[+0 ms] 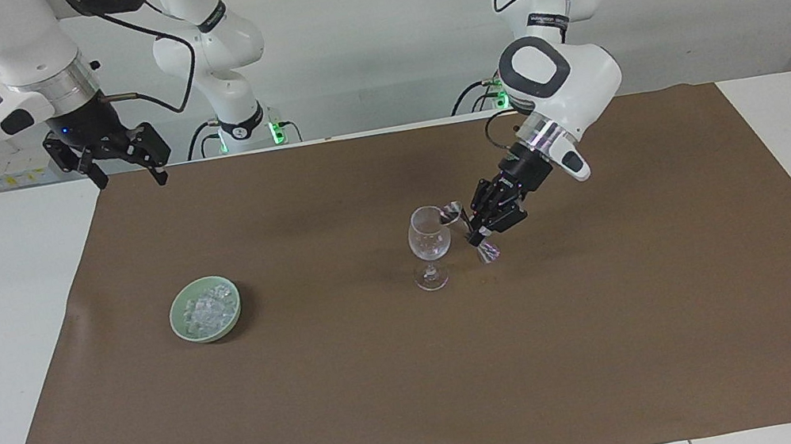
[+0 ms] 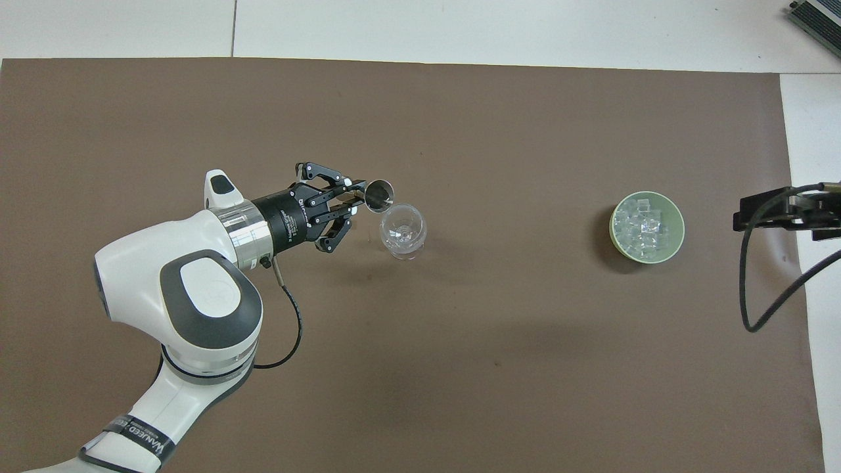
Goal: Pour wine and add ice with both arms
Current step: 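Tilt the silver cup over the wine glass with the left gripper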
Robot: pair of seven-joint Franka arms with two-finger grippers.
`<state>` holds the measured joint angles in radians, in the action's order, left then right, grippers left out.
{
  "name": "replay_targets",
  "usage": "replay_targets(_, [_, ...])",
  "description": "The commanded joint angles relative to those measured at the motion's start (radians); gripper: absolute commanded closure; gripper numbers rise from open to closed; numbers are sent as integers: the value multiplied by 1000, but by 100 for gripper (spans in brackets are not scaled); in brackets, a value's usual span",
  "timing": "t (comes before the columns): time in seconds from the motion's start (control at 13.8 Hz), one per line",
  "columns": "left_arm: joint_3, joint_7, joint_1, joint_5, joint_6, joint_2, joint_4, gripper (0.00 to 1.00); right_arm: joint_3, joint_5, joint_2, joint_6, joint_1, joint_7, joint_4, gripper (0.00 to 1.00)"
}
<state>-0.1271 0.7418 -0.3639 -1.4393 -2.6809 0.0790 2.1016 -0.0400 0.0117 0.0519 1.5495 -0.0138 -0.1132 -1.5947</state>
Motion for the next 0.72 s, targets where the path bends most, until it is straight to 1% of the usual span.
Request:
replay_targets(0.0, [17, -44, -26, -23, -25, -38, 29, 100, 6, -16, 20, 12, 17, 27, -25, 0])
replay_targets(0.65, [17, -113, -53, -12, -71, -39, 29, 100, 5, -15, 22, 14, 17, 29, -25, 0])
